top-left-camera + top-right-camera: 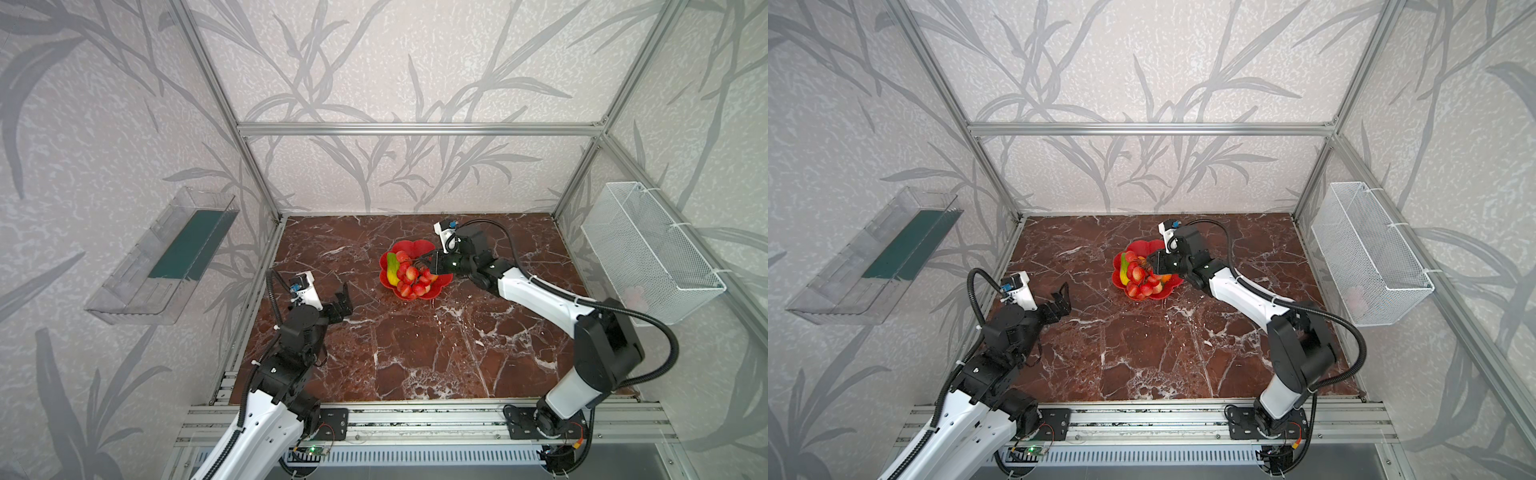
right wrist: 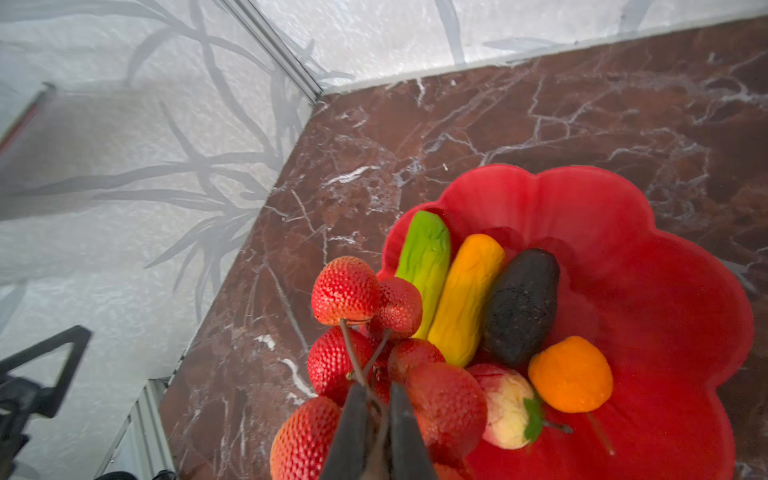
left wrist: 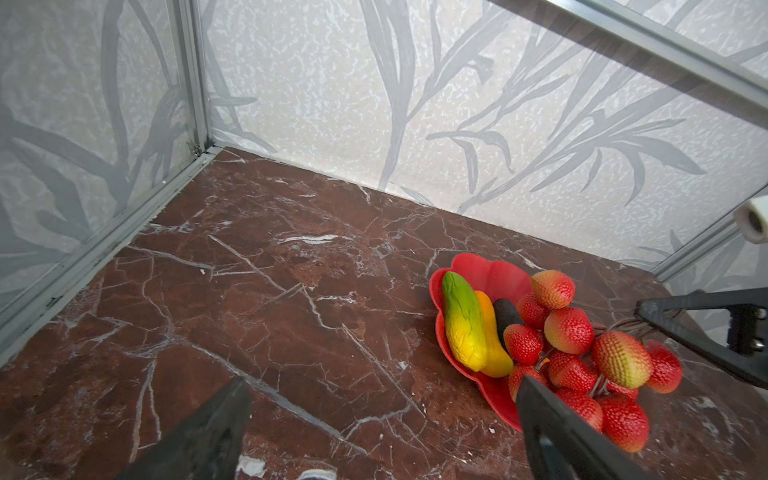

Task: Place and organize the fake fruits in the fruit bowl

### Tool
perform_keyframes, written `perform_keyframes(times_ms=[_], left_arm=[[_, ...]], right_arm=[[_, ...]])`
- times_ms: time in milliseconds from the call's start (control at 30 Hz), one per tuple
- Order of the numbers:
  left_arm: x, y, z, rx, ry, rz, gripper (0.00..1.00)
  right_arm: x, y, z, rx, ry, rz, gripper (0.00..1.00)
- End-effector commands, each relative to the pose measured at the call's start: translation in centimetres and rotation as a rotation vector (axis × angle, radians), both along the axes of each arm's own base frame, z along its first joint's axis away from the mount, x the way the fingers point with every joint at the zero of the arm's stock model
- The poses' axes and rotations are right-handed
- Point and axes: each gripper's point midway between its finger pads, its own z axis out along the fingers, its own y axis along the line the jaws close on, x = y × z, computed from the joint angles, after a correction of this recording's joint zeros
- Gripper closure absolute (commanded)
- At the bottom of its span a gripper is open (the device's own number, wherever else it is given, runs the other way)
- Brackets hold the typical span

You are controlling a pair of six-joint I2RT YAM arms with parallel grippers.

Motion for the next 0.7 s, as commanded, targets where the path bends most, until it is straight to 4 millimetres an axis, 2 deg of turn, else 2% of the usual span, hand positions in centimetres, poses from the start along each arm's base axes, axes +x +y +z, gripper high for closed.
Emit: perform_keyframes(times_ms=[0, 100, 167, 200, 267, 400, 533, 600, 667], left_arm=[[0.7, 2.2, -0.3, 0.109, -0.043, 0.12, 0.0], [1.1, 3.3, -1.5, 0.207, -0.051, 0.178, 0.0], [1.3, 4.1, -1.9, 0.277, -0.047, 0.222, 0.0], [1.4, 4.5, -2.0, 0.312, -0.047, 0.24, 0.0], [1.7, 5.0, -2.2, 0.351, -0.053, 0.262, 0.0], [2.7, 6.2, -3.7, 0.336, -0.053, 0.297, 0.0], [4.0, 7.7, -6.0, 0.328, -0.004, 0.319, 0.0], [4.8, 8.6, -7.4, 0.313, 0.001, 0.32, 0.0], [5.5, 9.1, -8.7, 0.297, 0.007, 0.32, 0.0]], right_arm=[[1.9, 1.0, 0.3, 0.032, -0.024, 0.052, 1.0], [3.6, 0.7, -1.4, 0.024, 0.009, 0.046, 1.0], [4.3, 0.5, -2.2, 0.018, 0.031, 0.043, 0.9], [4.7, 0.2, -2.5, 0.011, 0.038, 0.037, 0.81], [5.0, -0.3, -2.4, 0.005, 0.038, 0.024, 0.57], [5.1, -2.3, -0.1, -0.001, -0.013, -0.015, 0.02], [4.0, -6.5, 2.2, -0.082, -0.091, -0.103, 0.01], [2.9, -9.9, 3.1, -0.165, -0.176, -0.176, 0.01], [1.6, -13.3, 3.2, -0.242, -0.252, -0.246, 0.01]])
